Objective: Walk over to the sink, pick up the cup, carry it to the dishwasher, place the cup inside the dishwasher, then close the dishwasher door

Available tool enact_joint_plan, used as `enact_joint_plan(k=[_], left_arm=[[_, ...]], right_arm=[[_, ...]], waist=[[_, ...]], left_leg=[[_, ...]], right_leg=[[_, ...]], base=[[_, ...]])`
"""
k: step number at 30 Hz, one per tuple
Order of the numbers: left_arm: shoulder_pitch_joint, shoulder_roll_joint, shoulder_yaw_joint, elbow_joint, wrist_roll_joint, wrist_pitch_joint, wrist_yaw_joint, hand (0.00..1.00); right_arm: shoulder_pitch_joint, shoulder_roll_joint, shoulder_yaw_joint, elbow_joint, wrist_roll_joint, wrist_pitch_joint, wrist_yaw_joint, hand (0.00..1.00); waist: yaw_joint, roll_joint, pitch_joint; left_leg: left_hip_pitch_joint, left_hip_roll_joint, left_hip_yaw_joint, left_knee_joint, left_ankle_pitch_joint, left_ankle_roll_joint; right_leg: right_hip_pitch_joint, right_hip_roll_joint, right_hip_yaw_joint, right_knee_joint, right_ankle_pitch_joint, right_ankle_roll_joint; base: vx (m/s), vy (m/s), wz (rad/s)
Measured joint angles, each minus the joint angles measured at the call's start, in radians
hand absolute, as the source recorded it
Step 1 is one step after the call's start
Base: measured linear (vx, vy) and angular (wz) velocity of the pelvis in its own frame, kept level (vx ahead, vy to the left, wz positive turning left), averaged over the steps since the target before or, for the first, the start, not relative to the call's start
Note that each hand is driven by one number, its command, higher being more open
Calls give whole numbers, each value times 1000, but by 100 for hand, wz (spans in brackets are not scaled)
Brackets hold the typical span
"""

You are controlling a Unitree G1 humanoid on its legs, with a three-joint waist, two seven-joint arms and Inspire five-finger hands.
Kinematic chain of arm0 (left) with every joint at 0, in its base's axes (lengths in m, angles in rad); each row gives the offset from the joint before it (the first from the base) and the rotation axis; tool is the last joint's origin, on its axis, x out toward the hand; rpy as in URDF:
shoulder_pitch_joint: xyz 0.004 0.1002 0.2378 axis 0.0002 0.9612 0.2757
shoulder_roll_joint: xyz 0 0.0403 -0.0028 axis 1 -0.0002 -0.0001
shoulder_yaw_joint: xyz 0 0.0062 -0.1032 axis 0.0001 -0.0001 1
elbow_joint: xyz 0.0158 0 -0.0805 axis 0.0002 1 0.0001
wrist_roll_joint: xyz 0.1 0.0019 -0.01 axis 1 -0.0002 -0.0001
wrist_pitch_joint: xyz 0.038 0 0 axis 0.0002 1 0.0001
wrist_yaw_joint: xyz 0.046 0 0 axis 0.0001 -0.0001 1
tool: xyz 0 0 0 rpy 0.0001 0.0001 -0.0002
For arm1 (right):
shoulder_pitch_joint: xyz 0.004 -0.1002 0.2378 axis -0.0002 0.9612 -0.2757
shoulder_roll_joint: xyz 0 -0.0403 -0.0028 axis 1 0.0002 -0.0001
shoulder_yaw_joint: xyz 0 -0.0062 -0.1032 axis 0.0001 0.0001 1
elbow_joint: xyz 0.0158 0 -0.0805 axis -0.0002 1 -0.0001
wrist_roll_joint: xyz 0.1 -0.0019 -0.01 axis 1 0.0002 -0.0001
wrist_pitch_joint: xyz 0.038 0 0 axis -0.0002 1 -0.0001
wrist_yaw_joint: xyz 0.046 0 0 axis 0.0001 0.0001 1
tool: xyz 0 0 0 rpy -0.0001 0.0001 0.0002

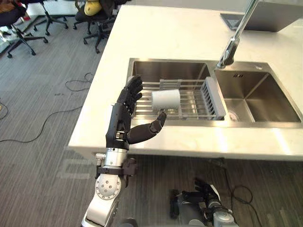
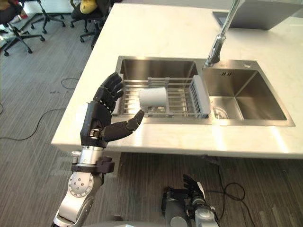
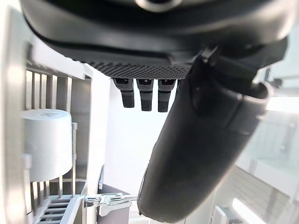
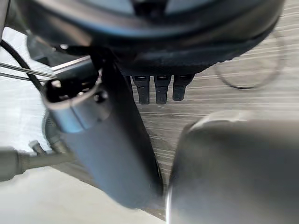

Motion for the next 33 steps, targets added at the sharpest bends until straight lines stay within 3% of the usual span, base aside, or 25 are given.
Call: enact_joint_plan(k=[2,4,6,8,9,11,14,15,20,33], left_arm=[[-12,0,-1,8,32,1,-3,90],[-59,1,-2,67,77,8,-18,90],[-61,4,8,92,92,16,-17,90],[-60,9,28,87,92,16,-17,90],[-72,10,43,79,93,16,-14,90],[-90,12,62,73,101,17,-8,90],[-109,24,88,71,153,17,3,90],[-111,41,100,69,157,19,5,90],[-112,112,106,69,216,51,-26,90],[-154,205,59,225,350,85,-120,90]], right_arm=[[-6,-16,-3,1,0,-3,-2,90],[12,-17,-15,7,3,-1,-3,90],[39,-2,-21,11,3,-2,-2,90],[48,-1,-27,14,5,-3,-4,90],[44,2,-41,22,12,-3,-4,90],[40,3,-42,31,29,-3,-5,90],[35,11,-41,46,37,0,-4,90],[35,27,-41,41,37,-2,-2,90],[40,41,-42,41,37,-1,14,90],[47,50,-41,37,32,7,37,90]], waist=[[-3,17,-9],[-7,18,-6],[1,11,2],[2,7,4],[2,8,4],[10,6,5],[25,10,7],[22,-14,12],[25,-31,14],[-2,-41,-18]], left_leg=[[-18,14,-23,35,29,-11],[-89,45,-69,213,114,-41],[-123,70,-67,357,94,-52],[-173,76,-54,395,56,-24],[-217,69,-54,364,41,-5],[-262,39,-71,254,40,1],[-249,-20,-126,17,164,6],[-231,-45,-122,-12,177,20],[-189,-94,-78,-84,197,52],[-138,-113,-52,-216,242,55]], right_leg=[[12,11,-15,-9,-25,-12],[120,22,-60,-104,-28,-26],[233,40,-75,-197,-17,-38],[302,50,-85,-257,-12,-38],[319,49,-89,-285,-5,-35],[336,46,-86,-319,10,-23],[347,41,-52,-318,12,9],[348,24,-43,-321,11,24],[355,-22,-5,-356,28,56],[374,-20,19,-453,69,62]], base=[[345,-203,14],[297,-215,52],[211,-118,27],[200,-62,10],[124,13,8],[106,62,-2],[111,159,-16],[118,189,-12],[53,122,-12],[35,0,-7]])
